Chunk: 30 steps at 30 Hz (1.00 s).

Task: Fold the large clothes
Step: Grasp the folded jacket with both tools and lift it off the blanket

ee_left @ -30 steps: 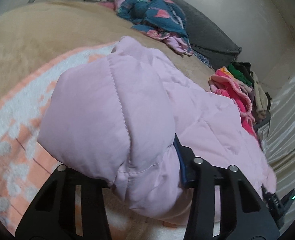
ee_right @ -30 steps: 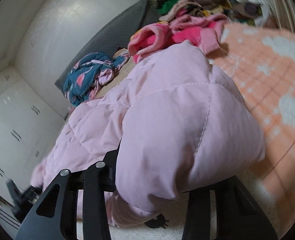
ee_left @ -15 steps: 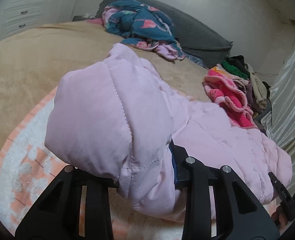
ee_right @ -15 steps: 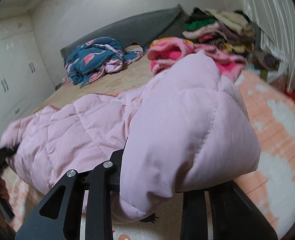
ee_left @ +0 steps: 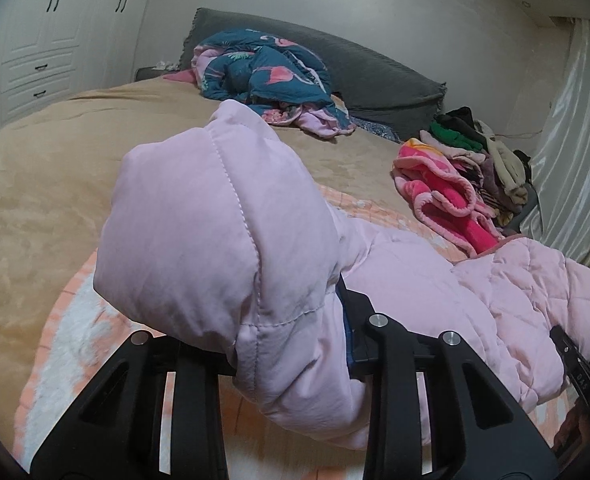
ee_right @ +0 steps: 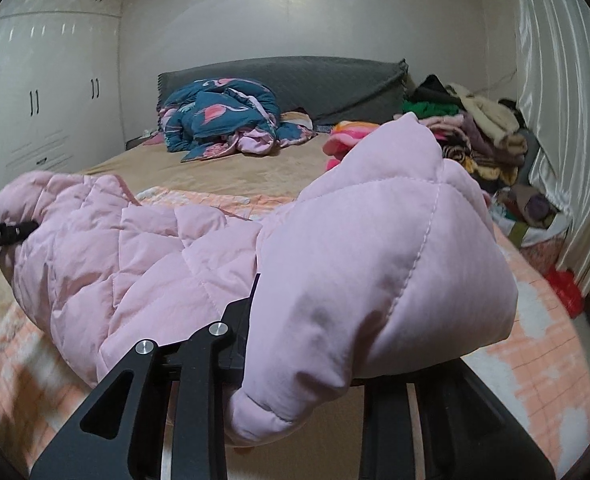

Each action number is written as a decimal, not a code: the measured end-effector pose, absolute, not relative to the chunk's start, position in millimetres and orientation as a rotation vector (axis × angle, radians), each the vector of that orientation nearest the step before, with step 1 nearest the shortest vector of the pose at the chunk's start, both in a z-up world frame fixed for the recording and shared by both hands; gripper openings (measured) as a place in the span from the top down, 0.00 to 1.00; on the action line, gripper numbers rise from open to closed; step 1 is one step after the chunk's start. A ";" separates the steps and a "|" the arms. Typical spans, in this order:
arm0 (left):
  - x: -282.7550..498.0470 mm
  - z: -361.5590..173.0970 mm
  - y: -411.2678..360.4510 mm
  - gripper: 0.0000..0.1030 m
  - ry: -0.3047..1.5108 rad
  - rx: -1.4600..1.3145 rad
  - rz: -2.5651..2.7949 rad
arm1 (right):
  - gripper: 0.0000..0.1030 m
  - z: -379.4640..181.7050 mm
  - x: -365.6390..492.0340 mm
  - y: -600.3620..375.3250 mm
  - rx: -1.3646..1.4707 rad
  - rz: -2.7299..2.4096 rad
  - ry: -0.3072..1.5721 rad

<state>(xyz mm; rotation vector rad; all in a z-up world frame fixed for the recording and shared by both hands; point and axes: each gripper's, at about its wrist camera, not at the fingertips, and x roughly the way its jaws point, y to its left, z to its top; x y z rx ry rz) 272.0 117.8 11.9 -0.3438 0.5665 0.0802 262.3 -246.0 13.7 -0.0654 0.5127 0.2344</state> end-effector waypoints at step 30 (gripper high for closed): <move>154.9 -39.2 95.7 0.71 0.668 -0.152 0.147 | 0.67 -51.6 175.6 -272.3 0.197 0.078 0.782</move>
